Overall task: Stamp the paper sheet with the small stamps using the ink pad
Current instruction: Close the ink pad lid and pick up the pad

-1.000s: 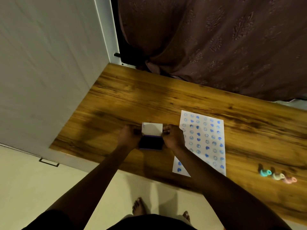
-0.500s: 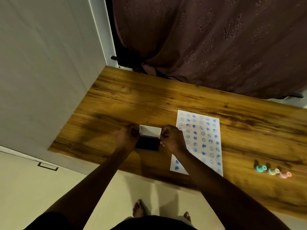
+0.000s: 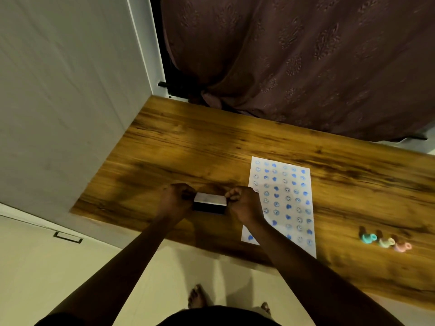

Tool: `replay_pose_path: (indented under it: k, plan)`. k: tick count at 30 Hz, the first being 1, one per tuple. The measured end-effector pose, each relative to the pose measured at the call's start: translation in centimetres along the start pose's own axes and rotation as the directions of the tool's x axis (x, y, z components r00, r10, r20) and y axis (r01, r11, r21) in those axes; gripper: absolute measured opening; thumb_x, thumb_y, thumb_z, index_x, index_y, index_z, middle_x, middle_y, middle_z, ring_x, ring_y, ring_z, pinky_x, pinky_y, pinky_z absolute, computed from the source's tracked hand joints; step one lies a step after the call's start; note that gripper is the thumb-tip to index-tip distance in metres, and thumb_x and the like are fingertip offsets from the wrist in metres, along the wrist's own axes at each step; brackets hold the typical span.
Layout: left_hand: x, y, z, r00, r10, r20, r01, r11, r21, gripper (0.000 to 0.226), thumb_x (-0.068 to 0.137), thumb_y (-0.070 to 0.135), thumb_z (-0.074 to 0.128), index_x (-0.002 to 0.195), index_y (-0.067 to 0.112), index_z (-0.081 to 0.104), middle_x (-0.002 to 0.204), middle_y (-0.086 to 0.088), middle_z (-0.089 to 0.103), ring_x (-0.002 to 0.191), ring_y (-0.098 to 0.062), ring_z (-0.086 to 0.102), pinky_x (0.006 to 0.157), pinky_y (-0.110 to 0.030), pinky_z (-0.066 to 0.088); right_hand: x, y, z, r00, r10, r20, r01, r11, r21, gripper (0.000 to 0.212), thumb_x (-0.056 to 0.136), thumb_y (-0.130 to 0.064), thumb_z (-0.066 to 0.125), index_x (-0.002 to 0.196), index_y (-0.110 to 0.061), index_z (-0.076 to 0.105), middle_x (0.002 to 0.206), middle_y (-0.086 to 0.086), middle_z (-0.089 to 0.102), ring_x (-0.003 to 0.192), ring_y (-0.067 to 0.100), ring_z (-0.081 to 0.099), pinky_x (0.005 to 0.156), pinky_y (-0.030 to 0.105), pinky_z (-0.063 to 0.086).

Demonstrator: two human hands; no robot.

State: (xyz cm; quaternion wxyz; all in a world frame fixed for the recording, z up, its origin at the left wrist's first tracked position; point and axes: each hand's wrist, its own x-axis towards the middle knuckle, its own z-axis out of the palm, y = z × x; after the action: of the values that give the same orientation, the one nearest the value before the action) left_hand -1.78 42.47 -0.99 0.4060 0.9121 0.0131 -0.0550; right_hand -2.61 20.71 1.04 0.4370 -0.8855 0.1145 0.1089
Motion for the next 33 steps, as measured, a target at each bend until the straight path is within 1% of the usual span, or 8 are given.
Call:
replay_pose_path:
  k: [4,7,9,12,16,21,24,33]
  plan:
    - [-0.3,0.0,-0.3,1.000,-0.013,0.012,0.015,0.990,-0.138,0.015,0.085,0.002,0.076,0.098,0.006,0.080,0.098,-0.011,0.080,0.085,-0.017,0.073,0.078,-0.031,0.060,-0.2,0.3,0.3,0.999,0.025,-0.022,-0.025,1.000,0.011,0.016,0.089,-0.006,0.068,0.097,-0.013,0.080,0.105,0.003,0.079,0.105,0.019,0.071,0.111,0.043,0.046]
    - [-0.2,0.3,-0.3,1.000,-0.029,-0.012,0.026,0.987,-0.157,0.013,0.084,0.011,0.074,0.094,0.008,0.082,0.094,-0.013,0.081,0.088,-0.026,0.076,0.081,-0.042,0.062,-0.5,0.2,0.6,0.999,0.026,-0.030,-0.026,1.000,0.005,0.015,0.090,-0.011,0.069,0.099,-0.018,0.079,0.106,0.000,0.079,0.097,0.014,0.070,0.088,0.020,0.054]
    - [-0.4,0.4,-0.1,0.999,-0.049,0.002,0.049,0.986,-0.158,0.012,0.084,0.008,0.077,0.096,0.007,0.081,0.096,-0.014,0.080,0.090,-0.027,0.076,0.086,-0.044,0.061,-0.7,0.3,0.9,1.000,0.007,-0.028,-0.007,1.000,-0.005,0.013,0.091,-0.013,0.072,0.102,-0.016,0.078,0.108,0.002,0.079,0.096,0.014,0.070,0.077,0.009,0.048]
    - [-0.7,0.2,0.3,0.996,-0.079,0.031,0.083,0.980,-0.180,0.019,0.083,0.003,0.081,0.103,0.002,0.079,0.104,-0.017,0.079,0.098,-0.031,0.075,0.093,-0.044,0.060,-1.0,0.5,1.3,1.000,0.014,-0.024,-0.015,1.000,-0.011,0.019,0.089,-0.015,0.076,0.109,-0.015,0.077,0.115,0.003,0.077,0.106,0.018,0.072,0.085,0.017,0.050]
    - [-0.8,0.3,0.6,0.997,-0.071,0.008,0.071,0.987,-0.143,0.022,0.084,0.005,0.081,0.105,0.004,0.078,0.107,-0.015,0.079,0.100,-0.028,0.074,0.095,-0.043,0.060,-1.3,0.7,1.9,0.997,-0.001,-0.077,-0.002,0.999,-0.038,0.019,0.087,-0.018,0.079,0.107,-0.019,0.077,0.113,-0.002,0.079,0.105,0.014,0.073,0.083,0.013,0.042]
    - [-0.6,0.0,1.0,0.995,-0.096,-0.017,0.093,0.987,-0.130,0.023,0.084,0.017,0.083,0.105,0.014,0.075,0.096,0.004,0.071,0.086,-0.011,0.066,0.087,-0.034,0.057,-1.2,0.5,2.5,0.992,0.022,-0.125,-0.029,0.998,-0.054,0.020,0.086,-0.026,0.080,0.106,-0.026,0.076,0.111,-0.007,0.078,0.105,0.013,0.072,0.086,0.017,0.043]
    - [-0.4,0.0,1.0,0.995,-0.087,-0.047,0.082,0.992,-0.099,0.023,0.081,0.021,0.085,0.102,0.014,0.077,0.093,0.003,0.074,0.082,-0.011,0.066,0.084,-0.032,0.056,-1.0,0.5,2.6,0.990,0.030,-0.136,-0.035,0.999,-0.040,0.024,0.086,-0.024,0.080,0.109,-0.024,0.075,0.117,-0.005,0.077,0.112,0.015,0.070,0.094,0.021,0.045]
    - [-0.5,0.2,1.5,0.970,-0.240,-0.045,0.223,0.946,-0.233,0.026,0.080,0.019,0.086,0.103,0.009,0.077,0.107,-0.014,0.078,0.101,-0.032,0.073,0.093,-0.055,0.060,-0.9,0.7,2.8,0.974,0.119,-0.190,-0.105,0.991,0.084,0.019,0.084,-0.022,0.082,0.102,-0.019,0.076,0.110,0.000,0.078,0.108,0.020,0.070,0.103,0.036,0.051]
